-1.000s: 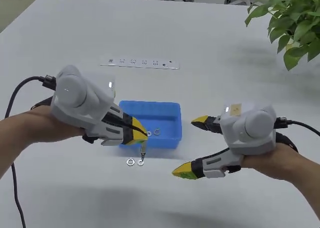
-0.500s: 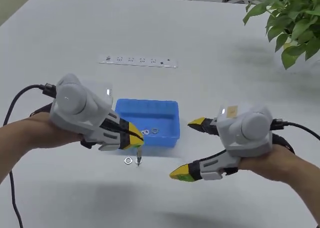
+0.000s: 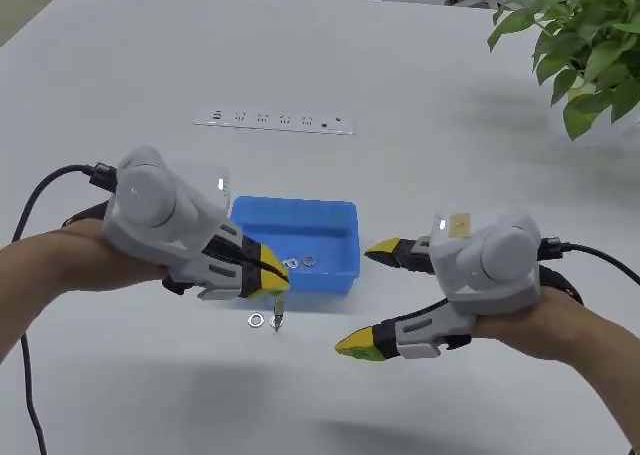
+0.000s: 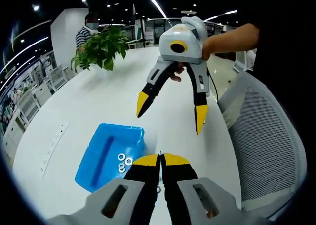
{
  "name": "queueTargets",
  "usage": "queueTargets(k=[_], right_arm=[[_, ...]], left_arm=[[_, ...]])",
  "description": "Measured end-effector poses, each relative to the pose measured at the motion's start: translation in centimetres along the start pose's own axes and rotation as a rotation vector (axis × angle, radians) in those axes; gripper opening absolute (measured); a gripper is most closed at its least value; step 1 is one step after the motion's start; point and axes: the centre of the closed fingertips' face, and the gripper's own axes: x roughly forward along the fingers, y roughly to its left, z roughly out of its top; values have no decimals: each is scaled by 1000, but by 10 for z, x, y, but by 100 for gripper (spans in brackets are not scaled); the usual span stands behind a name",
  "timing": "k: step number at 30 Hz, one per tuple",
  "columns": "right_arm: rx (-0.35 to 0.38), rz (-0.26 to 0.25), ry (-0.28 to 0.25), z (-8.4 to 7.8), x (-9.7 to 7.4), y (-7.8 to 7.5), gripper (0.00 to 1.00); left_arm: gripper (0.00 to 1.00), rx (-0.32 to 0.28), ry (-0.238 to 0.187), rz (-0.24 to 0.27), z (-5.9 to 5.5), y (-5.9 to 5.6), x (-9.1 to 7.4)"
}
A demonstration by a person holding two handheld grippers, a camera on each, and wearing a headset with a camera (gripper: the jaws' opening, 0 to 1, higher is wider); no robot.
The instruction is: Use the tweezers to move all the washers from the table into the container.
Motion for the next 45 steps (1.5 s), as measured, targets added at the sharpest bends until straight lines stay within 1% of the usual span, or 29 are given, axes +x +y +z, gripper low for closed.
queueTargets(k=[3, 7, 9, 10, 12, 14, 17, 20, 24, 32, 36, 40, 45], right_arm=[[-20, 28, -11, 5, 5, 4, 61], [-54, 63, -2, 9, 14, 6, 52], [-72, 78, 15, 9, 18, 7, 46], [-81, 92, 14, 11, 21, 9, 44], [-90, 104, 13, 13, 26, 8, 40], [-95, 114, 20, 14, 30, 9, 38], [-129, 149, 39, 12, 38, 13, 34], [-153, 163, 53, 11, 45, 13, 30], [-173, 180, 59, 11, 53, 14, 27], [-178, 202, 54, 13, 69, 14, 17], [-182, 211, 55, 13, 73, 15, 14], [-192, 231, 62, 12, 76, 19, 10], [-213, 237, 65, 11, 77, 19, 8]], left_arm=[[5, 8, 3, -11, 0, -1, 0], [5, 16, 8, -26, 0, -1, 1], [5, 18, 12, -29, 0, 0, 1], [5, 19, 12, -30, 0, 0, 1], [5, 20, 13, -32, 0, 0, 2], [5, 21, 15, -32, 0, 0, 2], [5, 21, 17, -38, 0, -1, 2], [5, 21, 18, -38, -1, 0, 1], [5, 21, 22, -38, -2, 1, 1], [5, 22, 22, -41, -2, 1, 1], [5, 24, 24, -44, -1, 1, 2], [5, 23, 26, -42, -1, 2, 2], [5, 21, 30, -40, -1, 1, 1]])
